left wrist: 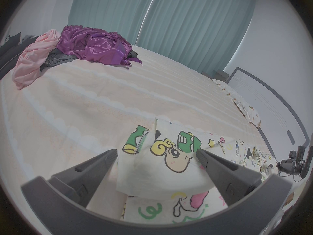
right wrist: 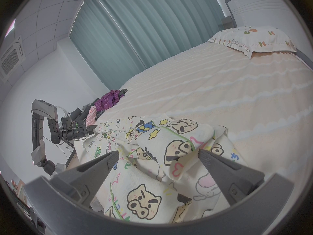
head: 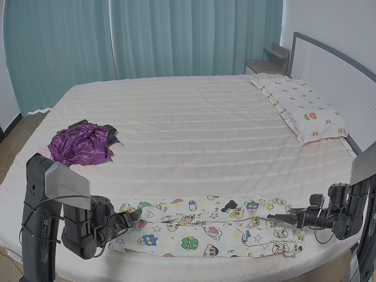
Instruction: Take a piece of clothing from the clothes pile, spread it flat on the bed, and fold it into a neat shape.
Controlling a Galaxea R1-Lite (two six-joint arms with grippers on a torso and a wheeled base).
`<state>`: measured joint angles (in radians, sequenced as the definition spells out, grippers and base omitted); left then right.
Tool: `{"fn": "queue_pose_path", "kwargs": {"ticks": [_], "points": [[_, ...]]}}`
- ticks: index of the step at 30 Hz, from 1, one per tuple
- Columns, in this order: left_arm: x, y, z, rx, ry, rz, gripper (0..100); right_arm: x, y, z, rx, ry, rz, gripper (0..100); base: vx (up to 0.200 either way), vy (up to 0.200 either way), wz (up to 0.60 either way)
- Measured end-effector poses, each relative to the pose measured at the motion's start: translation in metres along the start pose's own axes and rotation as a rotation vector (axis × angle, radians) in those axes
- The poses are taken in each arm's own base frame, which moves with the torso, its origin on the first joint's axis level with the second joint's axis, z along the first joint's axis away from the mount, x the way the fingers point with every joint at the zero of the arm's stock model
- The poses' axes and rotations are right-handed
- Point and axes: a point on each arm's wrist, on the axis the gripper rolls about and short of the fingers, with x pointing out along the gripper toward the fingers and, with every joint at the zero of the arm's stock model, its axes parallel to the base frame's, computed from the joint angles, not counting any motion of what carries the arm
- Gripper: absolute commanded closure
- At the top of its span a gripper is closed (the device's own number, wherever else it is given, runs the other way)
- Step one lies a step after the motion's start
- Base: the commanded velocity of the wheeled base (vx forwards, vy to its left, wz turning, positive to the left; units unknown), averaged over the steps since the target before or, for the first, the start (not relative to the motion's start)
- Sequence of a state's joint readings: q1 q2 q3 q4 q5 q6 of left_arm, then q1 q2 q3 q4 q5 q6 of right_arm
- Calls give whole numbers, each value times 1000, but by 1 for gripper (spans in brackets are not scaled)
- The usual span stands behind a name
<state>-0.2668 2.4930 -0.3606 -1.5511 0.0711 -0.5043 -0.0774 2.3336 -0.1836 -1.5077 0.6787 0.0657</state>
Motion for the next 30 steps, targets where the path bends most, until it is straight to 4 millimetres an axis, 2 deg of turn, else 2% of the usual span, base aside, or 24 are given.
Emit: {"fn": "queue_pose_path", "kwargs": {"ticks": [6, 15, 16, 22, 30], "points": [[-6, 0, 2, -5, 1, 2, 0, 6, 3, 2, -17, 0, 13, 0, 0, 0, 0], [-10, 10, 7, -29, -3, 27, 0, 28, -2, 8, 5, -21, -33, 0, 0, 0, 0], [-10, 11, 7, -33, -2, 29, 0, 30, -3, 8, 5, -23, -35, 100, 0, 0, 0], [-11, 17, 10, -50, -7, 44, 0, 39, -10, 6, 16, -9, -61, 100, 0, 0, 0], [-17, 23, 10, -61, 14, 44, 0, 33, -14, 7, 27, -17, -83, 100, 0, 0, 0]]}}
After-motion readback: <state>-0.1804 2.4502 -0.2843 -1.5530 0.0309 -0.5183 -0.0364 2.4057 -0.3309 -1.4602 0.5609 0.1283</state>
